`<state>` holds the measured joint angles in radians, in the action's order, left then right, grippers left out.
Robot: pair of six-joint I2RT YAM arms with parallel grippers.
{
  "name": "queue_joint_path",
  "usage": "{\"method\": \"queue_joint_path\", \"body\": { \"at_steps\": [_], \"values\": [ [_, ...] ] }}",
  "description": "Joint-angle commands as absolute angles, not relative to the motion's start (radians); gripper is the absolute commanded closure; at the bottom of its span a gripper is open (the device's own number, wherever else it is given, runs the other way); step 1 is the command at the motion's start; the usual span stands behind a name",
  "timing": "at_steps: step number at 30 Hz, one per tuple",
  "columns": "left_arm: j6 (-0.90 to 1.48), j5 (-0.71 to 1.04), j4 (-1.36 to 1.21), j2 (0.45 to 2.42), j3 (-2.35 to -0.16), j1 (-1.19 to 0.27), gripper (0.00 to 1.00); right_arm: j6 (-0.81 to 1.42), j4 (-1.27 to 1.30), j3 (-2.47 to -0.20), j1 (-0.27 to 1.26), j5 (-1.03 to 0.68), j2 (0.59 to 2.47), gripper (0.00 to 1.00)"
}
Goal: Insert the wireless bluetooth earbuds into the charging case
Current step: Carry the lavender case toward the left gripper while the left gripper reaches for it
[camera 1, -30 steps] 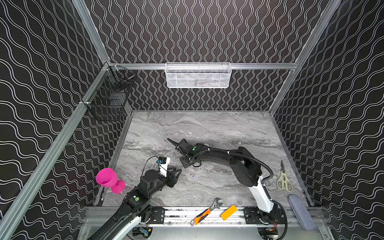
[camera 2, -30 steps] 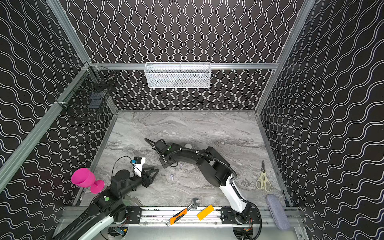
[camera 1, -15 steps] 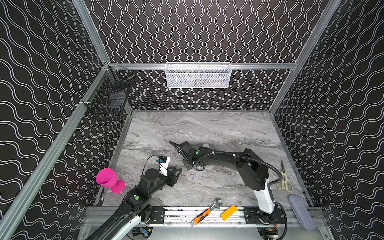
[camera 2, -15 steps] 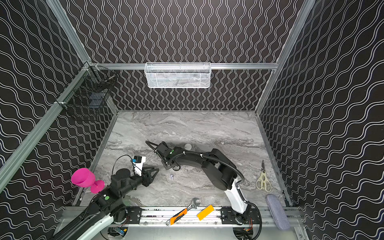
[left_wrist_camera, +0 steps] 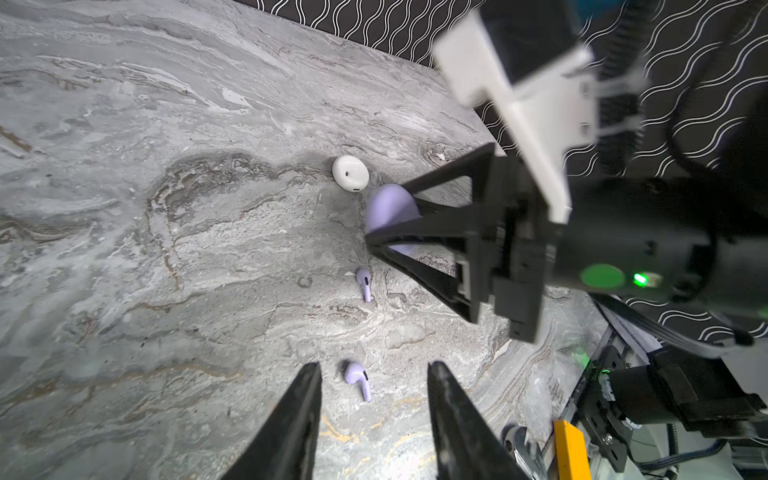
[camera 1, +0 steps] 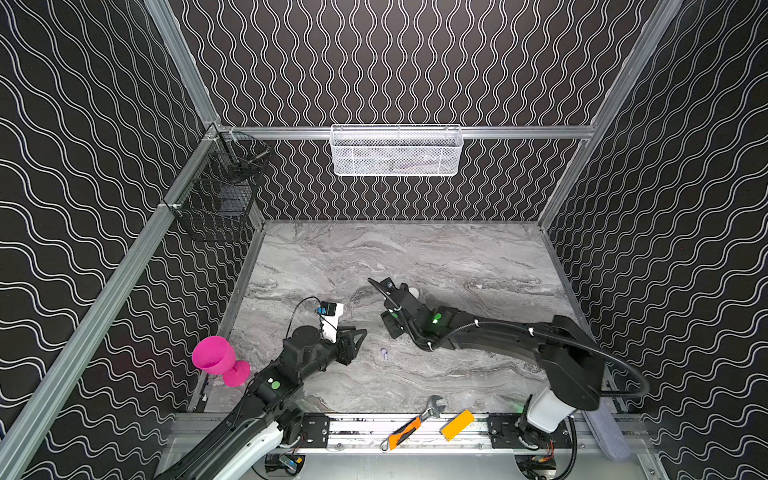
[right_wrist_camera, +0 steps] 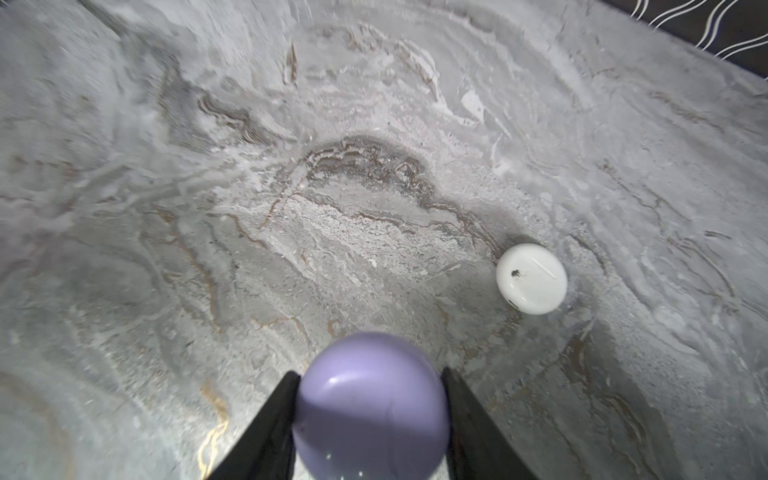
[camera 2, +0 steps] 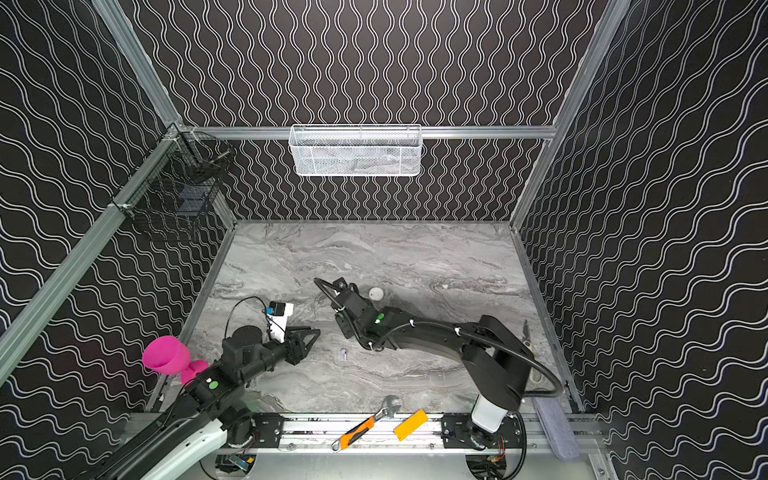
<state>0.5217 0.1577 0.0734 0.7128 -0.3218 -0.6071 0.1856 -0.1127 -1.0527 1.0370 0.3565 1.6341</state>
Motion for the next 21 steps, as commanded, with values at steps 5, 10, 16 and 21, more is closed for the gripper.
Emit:
{"method": "queue_joint_path", "body": {
  "at_steps": [5, 10, 16, 21],
  "values": [
    [0.541, 0.235, 0.084, 0.808, -0.446, -0.607, 0.54, 0.121, 0.115, -0.891, 1.073, 0.357, 1.478, 0.54],
    [0.537, 0.289, 0.098, 0.886, -0.519, -0.607, 0.54, 0.101, 0.149, -0.842, 1.112, 0.39, 1.405, 0.55],
    [0.526, 0.361, 0.107, 0.974, -0.596, -0.608, 0.54, 0.091, 0.209, -0.779, 1.135, 0.38, 1.33, 0.56],
    [0.517, 0.41, 0.119, 1.026, -0.646, -0.608, 0.54, 0.082, 0.22, -0.76, 1.144, 0.369, 1.296, 0.56]
  ]
}}
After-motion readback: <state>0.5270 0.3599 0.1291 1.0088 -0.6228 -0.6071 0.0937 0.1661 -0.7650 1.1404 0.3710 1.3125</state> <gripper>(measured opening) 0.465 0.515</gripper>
